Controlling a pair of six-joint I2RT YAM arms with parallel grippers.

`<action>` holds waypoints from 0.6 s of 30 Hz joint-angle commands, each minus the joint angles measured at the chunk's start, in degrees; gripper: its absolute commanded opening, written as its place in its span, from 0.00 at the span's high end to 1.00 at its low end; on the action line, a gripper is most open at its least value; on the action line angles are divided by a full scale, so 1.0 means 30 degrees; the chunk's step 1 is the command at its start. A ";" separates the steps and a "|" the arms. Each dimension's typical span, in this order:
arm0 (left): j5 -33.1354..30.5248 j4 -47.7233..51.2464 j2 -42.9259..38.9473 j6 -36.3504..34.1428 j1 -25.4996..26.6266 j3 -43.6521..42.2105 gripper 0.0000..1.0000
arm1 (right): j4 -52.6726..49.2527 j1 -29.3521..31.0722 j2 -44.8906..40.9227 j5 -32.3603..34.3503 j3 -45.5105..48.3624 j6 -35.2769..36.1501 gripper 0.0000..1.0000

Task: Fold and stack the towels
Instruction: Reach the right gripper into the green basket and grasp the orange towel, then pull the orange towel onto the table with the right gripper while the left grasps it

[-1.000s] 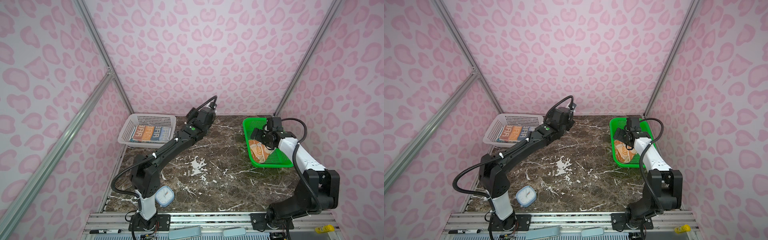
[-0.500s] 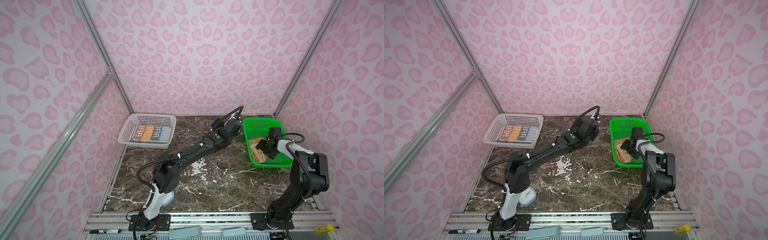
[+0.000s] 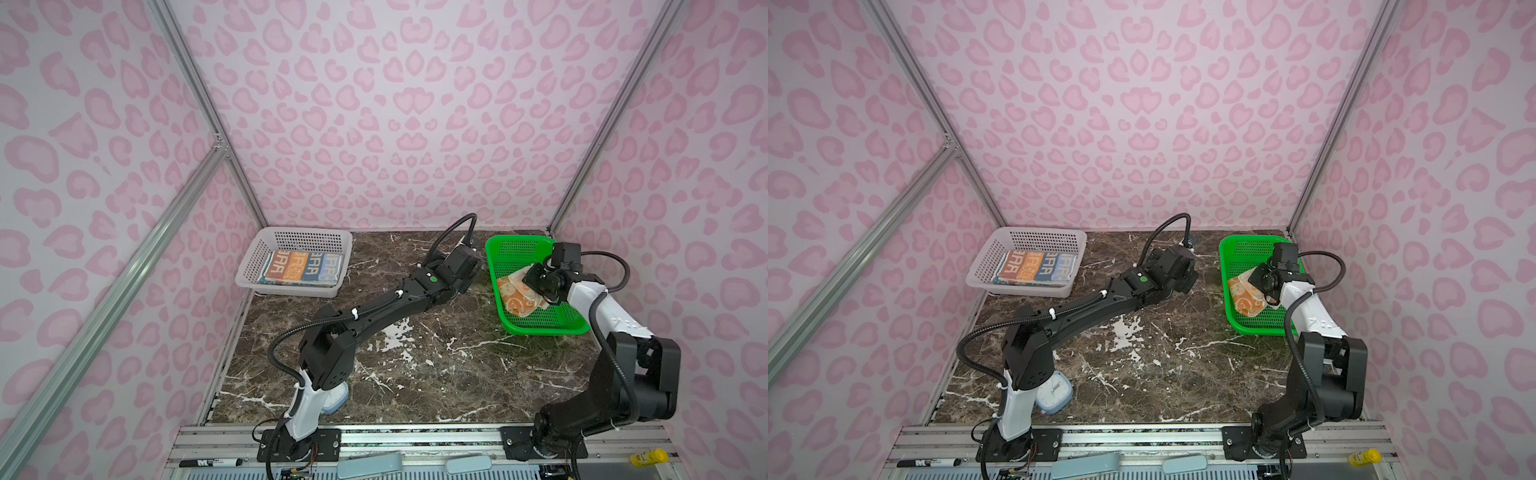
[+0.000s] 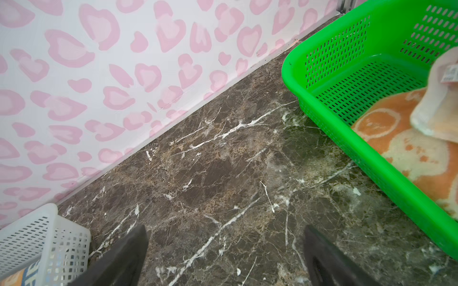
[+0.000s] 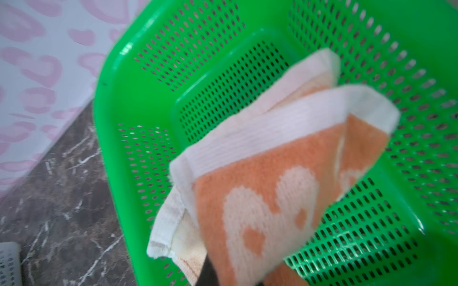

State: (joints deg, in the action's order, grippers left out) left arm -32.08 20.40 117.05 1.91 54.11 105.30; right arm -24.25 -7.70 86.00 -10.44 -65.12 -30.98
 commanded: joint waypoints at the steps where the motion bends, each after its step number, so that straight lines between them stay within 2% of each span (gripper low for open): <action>1: -0.0697 -0.0214 -0.1188 0.0976 0.0019 -0.0509 0.02 | -0.1760 0.0948 -0.1016 -0.0361 -0.1181 0.0677 1.00; 5: -0.1198 -0.0368 -0.2810 0.1989 -0.0097 -0.2002 0.02 | -0.2780 0.3535 -0.1985 -0.0247 -0.3022 0.0678 1.00; 8: -0.1428 -0.0409 -0.4549 0.2839 -0.0277 -0.3705 0.02 | -0.3397 0.6347 -0.1975 0.0159 -0.4665 0.0606 1.00; 10: -0.1517 -0.0668 -0.5964 0.3601 -0.0522 -0.5388 0.02 | -0.3697 0.8517 -0.1678 0.0521 -0.5848 0.0543 1.00; 15: -0.2059 -0.0914 -0.9761 0.5573 -0.1308 -0.9264 0.02 | -0.3167 1.1927 -0.0752 0.1096 -0.6977 0.0093 1.00; 16: -0.2173 -0.0955 -1.0505 0.6066 -0.1523 -1.0527 0.02 | -0.2742 1.2281 -0.0475 0.1045 -0.6830 -0.0048 0.98; 18: -0.1769 -0.1063 -1.1692 0.6806 -0.1940 -1.2063 0.02 | -0.1965 1.2634 0.0319 0.0452 -0.5574 -0.0297 0.77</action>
State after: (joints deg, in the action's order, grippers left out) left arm -36.69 18.50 85.10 16.91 49.41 73.03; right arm -31.62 29.08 84.66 -9.04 -84.14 -30.87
